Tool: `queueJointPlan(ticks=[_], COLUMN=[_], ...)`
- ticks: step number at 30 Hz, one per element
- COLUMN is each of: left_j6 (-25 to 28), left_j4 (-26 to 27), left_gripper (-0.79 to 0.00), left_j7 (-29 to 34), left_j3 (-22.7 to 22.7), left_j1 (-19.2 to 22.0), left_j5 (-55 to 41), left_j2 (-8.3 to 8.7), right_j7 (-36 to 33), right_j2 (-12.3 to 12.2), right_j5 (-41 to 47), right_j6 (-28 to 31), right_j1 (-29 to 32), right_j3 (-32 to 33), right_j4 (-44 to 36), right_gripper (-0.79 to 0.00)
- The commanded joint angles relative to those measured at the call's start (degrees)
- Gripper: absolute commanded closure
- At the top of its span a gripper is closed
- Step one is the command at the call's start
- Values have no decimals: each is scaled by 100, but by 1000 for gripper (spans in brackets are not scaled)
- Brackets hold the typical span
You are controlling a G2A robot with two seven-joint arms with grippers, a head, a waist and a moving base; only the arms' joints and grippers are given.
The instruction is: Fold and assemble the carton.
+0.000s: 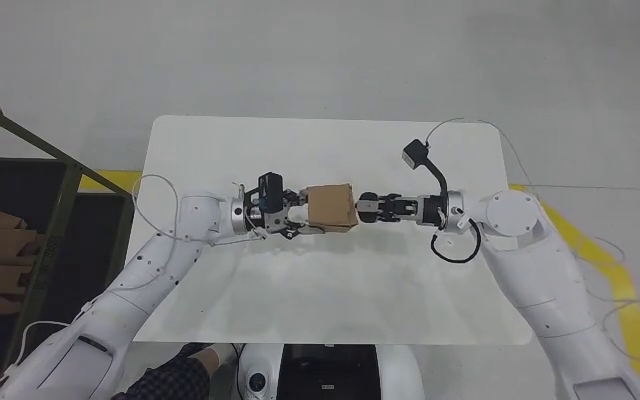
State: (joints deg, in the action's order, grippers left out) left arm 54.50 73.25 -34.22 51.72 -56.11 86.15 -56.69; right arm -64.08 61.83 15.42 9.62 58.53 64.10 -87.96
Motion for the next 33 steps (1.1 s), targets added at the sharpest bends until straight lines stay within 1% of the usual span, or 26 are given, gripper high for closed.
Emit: queueJointPlan(ticks=[1, 3, 4, 9, 18, 24, 28, 33], left_j6=[-3, -3, -13, -38, 23, 66, 94, 138], left_j4=[-16, -37, -51, -119, -112, -146, -159, -154], left_gripper=[-477, -486, -483, -499, -480, -465, -462, -462], left_j7=[23, 52, 62, 143, 151, 139, 127, 85], left_j3=[2, -1, 1, 3, 3, 45, 57, 66], left_j1=[4, 11, 15, 50, 65, 52, 41, 35], left_j5=[-16, -26, -41, -133, -210, -245, -268, -293], left_j2=[-6, -13, -17, -43, -71, -73, -78, -87], right_j7=[-6, -9, -15, -31, 12, 62, 146, 117], right_j2=[-14, -26, -32, -45, -24, -50, -76, -75], right_j5=[-5, -17, -31, -56, 7, 146, 107, 5], right_j6=[2, 1, 9, -8, 9, 180, 154, 97], right_j1=[44, 84, 104, 175, 93, 127, 186, 198], right_j3=[39, 66, 75, 63, -54, 116, 228, 131], right_j4=[-57, -117, -148, -248, -117, -95, -53, -87], right_gripper=[-102, -71, -43, 0, 0, 0, 0, 0])
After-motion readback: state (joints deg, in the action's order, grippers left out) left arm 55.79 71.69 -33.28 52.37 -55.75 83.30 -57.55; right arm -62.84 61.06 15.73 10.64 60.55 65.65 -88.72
